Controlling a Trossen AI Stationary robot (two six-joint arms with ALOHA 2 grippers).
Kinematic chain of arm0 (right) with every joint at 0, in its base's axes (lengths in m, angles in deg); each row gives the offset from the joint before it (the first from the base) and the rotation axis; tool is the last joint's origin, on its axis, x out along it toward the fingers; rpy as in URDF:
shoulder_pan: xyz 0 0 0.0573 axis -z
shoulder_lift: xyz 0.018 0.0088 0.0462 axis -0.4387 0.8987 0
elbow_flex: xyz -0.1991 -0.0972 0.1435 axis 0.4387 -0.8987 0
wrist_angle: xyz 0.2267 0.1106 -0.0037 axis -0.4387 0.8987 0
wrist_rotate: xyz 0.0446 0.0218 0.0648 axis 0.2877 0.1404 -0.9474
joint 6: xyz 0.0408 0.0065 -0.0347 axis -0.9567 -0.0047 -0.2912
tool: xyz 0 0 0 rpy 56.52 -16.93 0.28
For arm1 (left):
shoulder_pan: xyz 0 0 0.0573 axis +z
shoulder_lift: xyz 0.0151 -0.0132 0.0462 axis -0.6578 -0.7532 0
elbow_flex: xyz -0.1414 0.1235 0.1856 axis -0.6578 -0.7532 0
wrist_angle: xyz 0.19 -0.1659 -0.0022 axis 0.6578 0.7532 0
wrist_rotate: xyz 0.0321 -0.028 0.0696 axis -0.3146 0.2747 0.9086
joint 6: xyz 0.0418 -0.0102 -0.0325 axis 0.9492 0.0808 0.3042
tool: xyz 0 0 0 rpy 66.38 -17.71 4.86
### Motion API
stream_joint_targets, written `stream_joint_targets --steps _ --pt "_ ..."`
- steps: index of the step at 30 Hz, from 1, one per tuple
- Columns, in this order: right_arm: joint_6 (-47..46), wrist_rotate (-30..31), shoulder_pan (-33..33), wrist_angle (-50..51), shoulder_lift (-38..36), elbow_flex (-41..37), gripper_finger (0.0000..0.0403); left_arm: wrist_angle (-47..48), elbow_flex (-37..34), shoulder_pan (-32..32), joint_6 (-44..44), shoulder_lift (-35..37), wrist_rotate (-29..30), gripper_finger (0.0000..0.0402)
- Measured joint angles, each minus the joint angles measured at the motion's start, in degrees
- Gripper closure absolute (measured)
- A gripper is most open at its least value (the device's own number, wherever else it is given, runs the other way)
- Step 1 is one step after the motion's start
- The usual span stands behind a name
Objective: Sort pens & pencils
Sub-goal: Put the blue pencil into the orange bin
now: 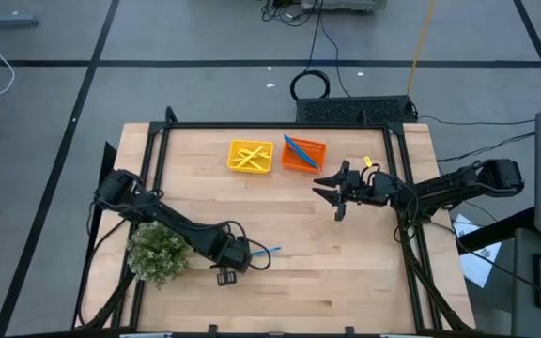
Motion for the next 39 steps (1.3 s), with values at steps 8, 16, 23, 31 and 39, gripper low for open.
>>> stream_joint_targets --steps 8,16,23,31,39 --pt "-0.02 0.0 -0.01 0.02 0.0 0.0 0.0282 0.27 -0.24 0.66 1.28 2.59 0.26 0.0401" --pt "0.0 0.0 0.01 0.02 0.0 0.0 0.0282 0.68 -0.2 0.89 2.01 3.01 0.64 0.0401" --pt "-0.02 0.0 0.01 0.49 0.0 -0.02 0.0282 1.78 -0.13 1.88 4.3 6.68 6.16 0.0401" --pt "-0.02 -0.02 0.0 1.97 0.0 -0.07 0.0282 2.06 -0.11 2.06 6.77 18.68 21.39 0.0401" --pt "-0.02 -0.05 -0.02 1.93 -0.02 -0.07 0.0282 -12.61 -2.5 3.08 19.03 26.53 30.69 0.0401"
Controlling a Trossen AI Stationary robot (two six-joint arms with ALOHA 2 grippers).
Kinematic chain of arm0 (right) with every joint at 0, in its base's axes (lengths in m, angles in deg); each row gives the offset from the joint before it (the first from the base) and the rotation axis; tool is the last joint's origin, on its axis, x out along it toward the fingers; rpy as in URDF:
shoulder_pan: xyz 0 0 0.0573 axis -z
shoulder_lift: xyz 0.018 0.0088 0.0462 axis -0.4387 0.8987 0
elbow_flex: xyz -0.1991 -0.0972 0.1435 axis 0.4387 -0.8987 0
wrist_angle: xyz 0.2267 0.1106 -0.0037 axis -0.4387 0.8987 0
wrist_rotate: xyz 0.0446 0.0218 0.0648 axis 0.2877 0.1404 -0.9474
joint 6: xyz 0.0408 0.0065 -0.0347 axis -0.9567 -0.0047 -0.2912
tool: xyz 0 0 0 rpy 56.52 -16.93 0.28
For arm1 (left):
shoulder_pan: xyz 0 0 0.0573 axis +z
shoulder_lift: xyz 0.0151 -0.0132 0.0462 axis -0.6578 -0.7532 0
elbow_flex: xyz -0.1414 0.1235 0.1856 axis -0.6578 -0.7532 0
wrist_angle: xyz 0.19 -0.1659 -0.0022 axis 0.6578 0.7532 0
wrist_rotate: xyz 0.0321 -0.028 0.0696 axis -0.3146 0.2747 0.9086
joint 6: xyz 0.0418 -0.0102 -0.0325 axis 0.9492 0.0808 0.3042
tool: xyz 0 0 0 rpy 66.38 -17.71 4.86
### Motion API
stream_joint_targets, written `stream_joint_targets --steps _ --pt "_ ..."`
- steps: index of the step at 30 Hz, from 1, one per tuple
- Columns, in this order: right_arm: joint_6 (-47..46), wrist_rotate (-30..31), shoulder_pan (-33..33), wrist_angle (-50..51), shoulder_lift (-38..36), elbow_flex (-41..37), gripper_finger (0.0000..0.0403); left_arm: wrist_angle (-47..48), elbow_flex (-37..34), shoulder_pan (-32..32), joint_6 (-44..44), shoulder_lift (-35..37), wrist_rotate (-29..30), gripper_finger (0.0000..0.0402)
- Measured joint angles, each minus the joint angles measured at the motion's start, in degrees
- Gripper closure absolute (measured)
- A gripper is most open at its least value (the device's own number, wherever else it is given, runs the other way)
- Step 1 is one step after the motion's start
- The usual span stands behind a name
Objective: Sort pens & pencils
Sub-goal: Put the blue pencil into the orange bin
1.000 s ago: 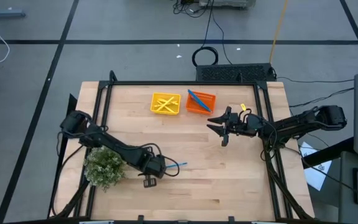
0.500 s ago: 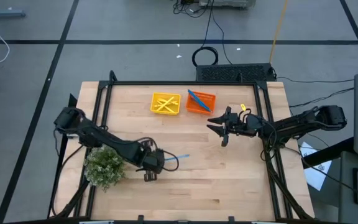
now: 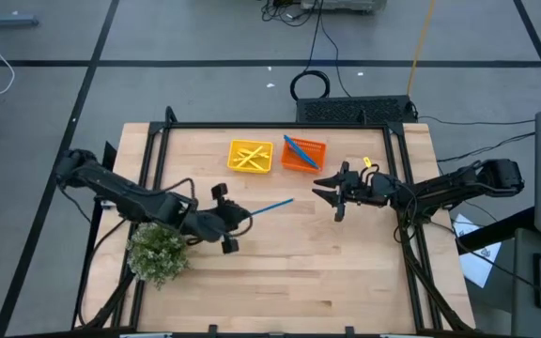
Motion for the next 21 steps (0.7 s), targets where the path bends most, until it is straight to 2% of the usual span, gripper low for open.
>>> stream_joint_targets --steps 2,6,11,15,18,21 --pt "0.0 -0.06 -0.22 -0.16 0.0 0.0 0.0282 -8.02 -3.35 1.12 3.72 1.09 -0.99 0.0401" --pt "0.11 -0.15 -0.79 -0.22 0.0 0.0 0.0282 -25.06 -12.13 4.64 8.33 1.75 -6.61 0.0401" --pt "0.2 -0.13 -0.76 -0.07 0.0 0.0 0.0282 -49.95 -24.23 10.54 9.55 1.68 -16.05 0.0401" --pt "0.5 -0.15 -0.83 -0.1 0.0 0.0 0.0282 -65.81 -32.01 15.17 9.44 1.66 -23.92 0.0401" --pt "1.75 -0.15 -1.38 -0.16 0.0 0.0 0.0282 -73.33 -35.82 17.45 9.1 1.73 -28.16 0.0401" --pt "2.95 -0.15 -2.35 -0.2 0.0 0.0 0.0282 -75.08 -37.65 18.51 8.94 1.71 -29.97 0.0402"
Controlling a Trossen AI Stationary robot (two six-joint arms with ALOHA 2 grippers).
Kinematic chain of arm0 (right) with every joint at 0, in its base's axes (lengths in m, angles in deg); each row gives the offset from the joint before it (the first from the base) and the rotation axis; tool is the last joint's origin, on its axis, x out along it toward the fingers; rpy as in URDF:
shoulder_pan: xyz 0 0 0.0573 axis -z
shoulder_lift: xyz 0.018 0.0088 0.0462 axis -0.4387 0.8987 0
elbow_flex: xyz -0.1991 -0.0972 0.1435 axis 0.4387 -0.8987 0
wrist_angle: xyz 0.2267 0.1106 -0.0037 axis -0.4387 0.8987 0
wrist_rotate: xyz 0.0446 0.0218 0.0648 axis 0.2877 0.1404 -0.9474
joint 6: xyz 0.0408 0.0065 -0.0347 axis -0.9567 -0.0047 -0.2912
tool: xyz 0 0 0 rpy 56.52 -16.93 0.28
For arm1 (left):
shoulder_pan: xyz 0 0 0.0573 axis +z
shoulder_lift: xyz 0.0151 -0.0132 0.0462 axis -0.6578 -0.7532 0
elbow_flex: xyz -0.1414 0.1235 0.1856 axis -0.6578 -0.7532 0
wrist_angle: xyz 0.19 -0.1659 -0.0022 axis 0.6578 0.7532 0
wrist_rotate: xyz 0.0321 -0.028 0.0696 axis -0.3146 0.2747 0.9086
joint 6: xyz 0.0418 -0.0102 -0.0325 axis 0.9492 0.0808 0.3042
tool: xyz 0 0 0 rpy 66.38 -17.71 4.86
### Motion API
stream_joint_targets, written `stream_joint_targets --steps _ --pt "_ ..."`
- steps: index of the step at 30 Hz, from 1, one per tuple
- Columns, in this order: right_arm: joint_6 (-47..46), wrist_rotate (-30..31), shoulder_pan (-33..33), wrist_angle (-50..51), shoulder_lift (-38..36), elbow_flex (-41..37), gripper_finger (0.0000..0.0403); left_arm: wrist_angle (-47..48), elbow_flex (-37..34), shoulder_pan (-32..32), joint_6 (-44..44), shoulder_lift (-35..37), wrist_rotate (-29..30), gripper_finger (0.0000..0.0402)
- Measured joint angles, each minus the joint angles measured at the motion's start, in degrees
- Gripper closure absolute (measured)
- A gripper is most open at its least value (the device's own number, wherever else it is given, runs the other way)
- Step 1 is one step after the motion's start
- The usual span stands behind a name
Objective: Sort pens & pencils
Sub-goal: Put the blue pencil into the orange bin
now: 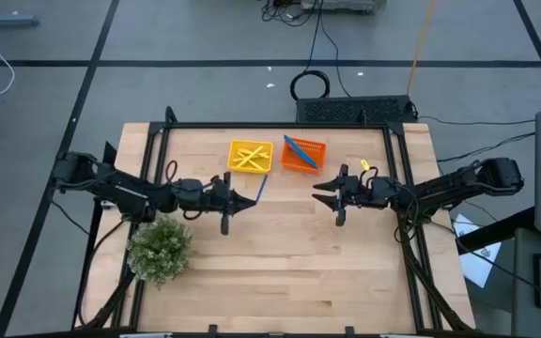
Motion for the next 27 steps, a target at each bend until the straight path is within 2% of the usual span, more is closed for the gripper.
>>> stream_joint_targets --steps 9,17,21,27 --pt "1.01 -0.01 -1.77 -0.69 0.3 0.0 0.0282 -0.28 -0.41 0.37 -0.2 0.0 -0.74 0.0402" --pt "0.12 -0.02 -3.22 -12.05 9.96 2.34 0.0276 -0.83 0.45 0.37 -0.74 -2.33 0.91 0.0401" --pt "0.06 -0.02 -3.27 -12.5 17.01 7.89 0.0241 -1.26 0.5 0.37 -1.2 -3.94 1.09 0.0401" --pt "0.85 -0.02 -3.27 -12.7 27.08 17.94 0.016 -1.66 0.5 0.37 -1.34 -4.29 1.15 0.0401"
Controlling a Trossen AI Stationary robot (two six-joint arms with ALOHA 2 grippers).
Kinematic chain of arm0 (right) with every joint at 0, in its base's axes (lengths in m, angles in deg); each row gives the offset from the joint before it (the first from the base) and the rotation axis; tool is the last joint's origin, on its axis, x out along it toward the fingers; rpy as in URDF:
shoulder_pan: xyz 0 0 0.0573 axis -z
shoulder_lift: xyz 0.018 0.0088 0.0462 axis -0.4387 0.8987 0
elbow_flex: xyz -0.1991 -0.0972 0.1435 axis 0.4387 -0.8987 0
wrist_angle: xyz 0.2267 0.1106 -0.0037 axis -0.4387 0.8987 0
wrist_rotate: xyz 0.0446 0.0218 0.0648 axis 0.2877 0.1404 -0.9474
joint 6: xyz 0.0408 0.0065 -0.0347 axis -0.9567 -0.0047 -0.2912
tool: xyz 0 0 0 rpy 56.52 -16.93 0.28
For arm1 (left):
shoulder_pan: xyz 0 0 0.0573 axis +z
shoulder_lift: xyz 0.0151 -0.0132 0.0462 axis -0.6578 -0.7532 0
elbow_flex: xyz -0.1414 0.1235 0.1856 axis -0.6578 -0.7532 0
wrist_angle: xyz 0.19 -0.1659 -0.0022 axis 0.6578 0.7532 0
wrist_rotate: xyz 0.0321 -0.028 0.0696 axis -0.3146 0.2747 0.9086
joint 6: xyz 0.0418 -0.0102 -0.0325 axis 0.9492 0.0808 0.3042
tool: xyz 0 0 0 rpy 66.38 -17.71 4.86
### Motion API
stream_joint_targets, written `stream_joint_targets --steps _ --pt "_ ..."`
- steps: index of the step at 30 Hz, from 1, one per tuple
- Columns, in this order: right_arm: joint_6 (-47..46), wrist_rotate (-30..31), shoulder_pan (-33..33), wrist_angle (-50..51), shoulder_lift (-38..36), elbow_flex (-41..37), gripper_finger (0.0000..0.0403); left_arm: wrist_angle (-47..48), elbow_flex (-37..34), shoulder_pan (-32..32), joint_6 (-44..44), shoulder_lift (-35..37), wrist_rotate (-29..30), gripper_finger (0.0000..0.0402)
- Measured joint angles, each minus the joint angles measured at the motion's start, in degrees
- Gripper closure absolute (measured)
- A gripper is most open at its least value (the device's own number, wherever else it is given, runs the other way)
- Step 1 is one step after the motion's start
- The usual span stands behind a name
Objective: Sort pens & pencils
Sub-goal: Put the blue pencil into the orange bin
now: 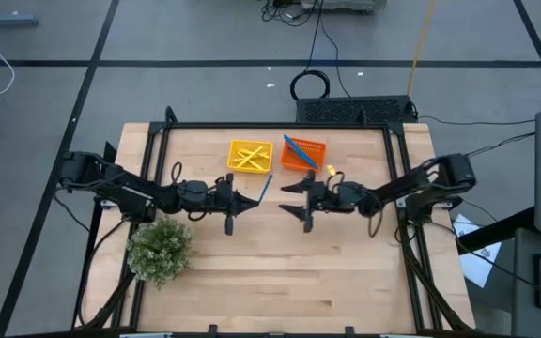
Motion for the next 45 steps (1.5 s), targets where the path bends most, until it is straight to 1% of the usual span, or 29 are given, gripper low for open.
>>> stream_joint_targets --steps 3,7,10,13,19,22,25,28,31,32,33,35,38,41,45 --pt "0.24 0.0 0.0 -0.48 3.91 5.1 0.0131 -0.03 0.0 -0.12 -0.19 0.0 -0.01 0.0401" --pt "-0.94 0.0 0.0 -0.93 8.58 10.43 0.0115 0.1 0.0 -0.23 -1.04 0.0 -0.12 0.0401" --pt "-1.2 0.07 0.08 -2.22 11.47 13.14 0.0114 1.0 0.0 -0.65 -1.06 -0.01 -0.39 0.0401" --pt "-1.22 0.11 0.09 -3.8 12.7 13.99 0.0119 1.7 0.0 -0.94 -1.07 -0.02 -0.51 0.0401" --pt "-1.23 0.55 0.11 -8.02 12.71 13.88 0.0136 3.93 0.0 -0.92 -1.02 -0.02 -1.13 0.0401" --pt "-1.22 0.59 0.11 -8.78 12.66 13.87 0.0162 4.44 0.0 -0.94 -1.01 -0.02 -0.81 0.0401" --pt "-1.24 0.63 0.11 -8.37 12.68 13.87 0.0208 4.42 0.0 -0.92 -1.04 -0.02 -0.57 0.0401" --pt "-2.7 0.7 0.11 -7.98 12.68 13.87 0.0273 4.44 0.0 -0.92 -1.05 -0.02 -0.42 0.0401" --pt "-3.2 0.77 0.11 -7.89 12.68 13.87 0.0357 4.46 0.0 -0.92 -1.05 -0.02 -0.42 0.0401" --pt "-3.06 1.09 0.11 -7.87 12.68 13.87 0.0379 4.46 0.0 -0.92 -1.05 -0.02 -0.32 0.0401" --pt "-2.67 1.89 0.09 -7.76 12.68 13.87 0.0387 4.54 0.0 -0.92 -1.01 -0.02 -0.13 0.0401" --pt "-2.49 3.12 -0.03 -7.41 12.68 13.87 0.0386 4.68 0.0 -0.9 -0.35 -0.06 -0.07 0.0396" --pt "-2.37 3.13 -0.02 -6.62 12.51 13.87 0.039 4.79 0.0 -0.91 0.02 -0.07 -0.07 0.0378" --pt "-0.87 3.37 0.03 -2.4 10.85 13.7 0.0391 5.67 0.0 -0.92 -0.13 1.3 -0.21 0.0347" --pt "0.83 3.58 0.02 7.88 4.47 12.38 0.0391 12.59 0.0 -0.94 -1.03 6.72 -0.26 0.0296"
